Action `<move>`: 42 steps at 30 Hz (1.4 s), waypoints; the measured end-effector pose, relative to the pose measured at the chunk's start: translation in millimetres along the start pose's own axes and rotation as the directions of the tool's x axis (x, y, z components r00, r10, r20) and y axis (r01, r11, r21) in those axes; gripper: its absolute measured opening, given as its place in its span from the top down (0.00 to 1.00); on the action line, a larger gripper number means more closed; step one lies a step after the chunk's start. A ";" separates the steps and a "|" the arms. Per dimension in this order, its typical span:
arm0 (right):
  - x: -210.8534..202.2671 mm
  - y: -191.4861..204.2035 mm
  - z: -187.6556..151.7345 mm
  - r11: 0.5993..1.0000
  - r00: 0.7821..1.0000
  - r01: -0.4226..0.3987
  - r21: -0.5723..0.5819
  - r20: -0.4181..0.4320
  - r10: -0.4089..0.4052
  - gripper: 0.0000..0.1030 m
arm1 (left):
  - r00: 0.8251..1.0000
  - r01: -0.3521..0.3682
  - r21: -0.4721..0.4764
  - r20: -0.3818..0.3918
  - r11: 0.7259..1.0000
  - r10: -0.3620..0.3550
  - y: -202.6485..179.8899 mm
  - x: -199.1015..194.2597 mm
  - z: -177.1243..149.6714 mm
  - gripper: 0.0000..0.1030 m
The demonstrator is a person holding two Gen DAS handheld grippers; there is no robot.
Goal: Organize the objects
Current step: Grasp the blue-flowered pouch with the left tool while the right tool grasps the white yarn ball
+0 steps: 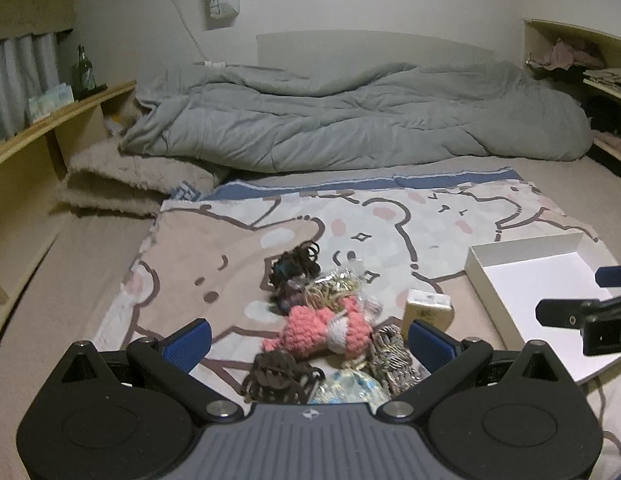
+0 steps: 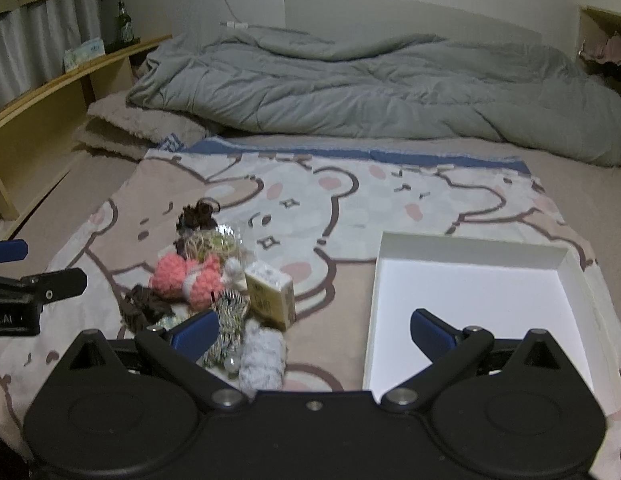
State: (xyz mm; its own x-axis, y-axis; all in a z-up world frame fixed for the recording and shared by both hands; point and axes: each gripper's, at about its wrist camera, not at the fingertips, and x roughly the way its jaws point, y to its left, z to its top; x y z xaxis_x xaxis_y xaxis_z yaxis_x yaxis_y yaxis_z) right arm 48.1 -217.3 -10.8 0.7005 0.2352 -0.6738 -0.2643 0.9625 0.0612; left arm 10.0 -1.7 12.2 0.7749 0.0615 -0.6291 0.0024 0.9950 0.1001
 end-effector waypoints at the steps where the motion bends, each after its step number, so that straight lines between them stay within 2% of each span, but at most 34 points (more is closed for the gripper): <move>1: 1.3 0.9 2.5 1.000 1.000 -0.005 0.003 0.003 0.005 0.00 | 1.000 0.005 -0.002 -0.002 1.000 -0.005 1.3 1.0 1.8 0.00; 5: 8.4 1.6 13.2 0.998 0.999 -0.046 0.039 0.009 0.046 0.00 | 0.999 0.036 -0.041 -0.030 0.999 -0.037 8.6 11.6 12.3 0.00; 10: 24.3 1.2 23.3 0.994 0.998 -0.064 0.085 0.004 0.064 0.00 | 0.998 0.026 -0.079 -0.053 0.997 -0.030 11.2 30.2 19.0 0.00; 16: 52.6 -2.8 25.3 0.988 0.997 -0.062 0.144 -0.035 0.067 0.00 | 0.990 0.030 -0.099 -0.137 0.995 -0.044 8.7 61.0 12.8 0.00; 18: 64.0 -4.9 25.6 0.983 0.994 -0.057 0.173 -0.084 0.073 0.00 | 0.981 0.021 -0.129 -0.189 0.991 -0.045 8.6 73.3 8.2 0.00; 22: 86.0 -13.4 17.7 0.960 0.978 -0.066 0.271 -0.172 0.116 0.00 | 0.957 0.052 -0.172 -0.272 0.984 -0.099 8.0 96.7 -4.0 0.00; 27: 101.7 -8.4 9.8 0.970 0.964 -0.012 0.241 -0.255 0.076 0.00 | 0.933 0.026 -0.158 -0.350 0.987 -0.080 -1.3 118.2 -18.6 0.00; 29: 106.1 -6.9 8.3 0.969 0.957 -0.021 0.247 -0.275 0.091 0.01 | 0.925 0.019 -0.145 -0.373 0.989 -0.072 -4.8 125.3 -24.2 0.00; 31: 111.1 -5.7 7.1 0.966 0.949 -0.042 0.256 -0.292 0.119 0.08 | 0.916 0.021 -0.141 -0.393 0.990 -0.076 -5.0 132.1 -30.4 0.00; 35: 121.4 2.3 2.6 0.979 0.941 -0.044 0.198 -0.321 0.107 0.16 | 0.900 0.036 -0.156 -0.424 0.987 -0.100 -2.2 143.5 -39.6 0.00; 40: 139.1 8.5 -5.2 0.985 0.911 -0.087 0.150 -0.387 0.140 0.41 | 0.860 0.029 -0.217 -0.491 0.976 -0.135 3.2 158.5 -50.4 0.03; 42: 145.9 10.7 -8.5 0.985 0.895 -0.098 0.145 -0.421 0.151 0.43 | 0.848 0.031 -0.237 -0.507 0.971 -0.151 3.6 164.0 -53.7 0.07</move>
State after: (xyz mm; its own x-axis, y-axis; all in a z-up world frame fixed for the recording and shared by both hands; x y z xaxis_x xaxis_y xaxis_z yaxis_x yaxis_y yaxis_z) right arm 141.8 -173.8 -114.6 0.3080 0.2987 -0.9033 -0.2329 0.9442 0.2328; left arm 103.2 16.2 -132.0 0.3362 -0.0581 -0.9400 -0.1234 0.9868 -0.1051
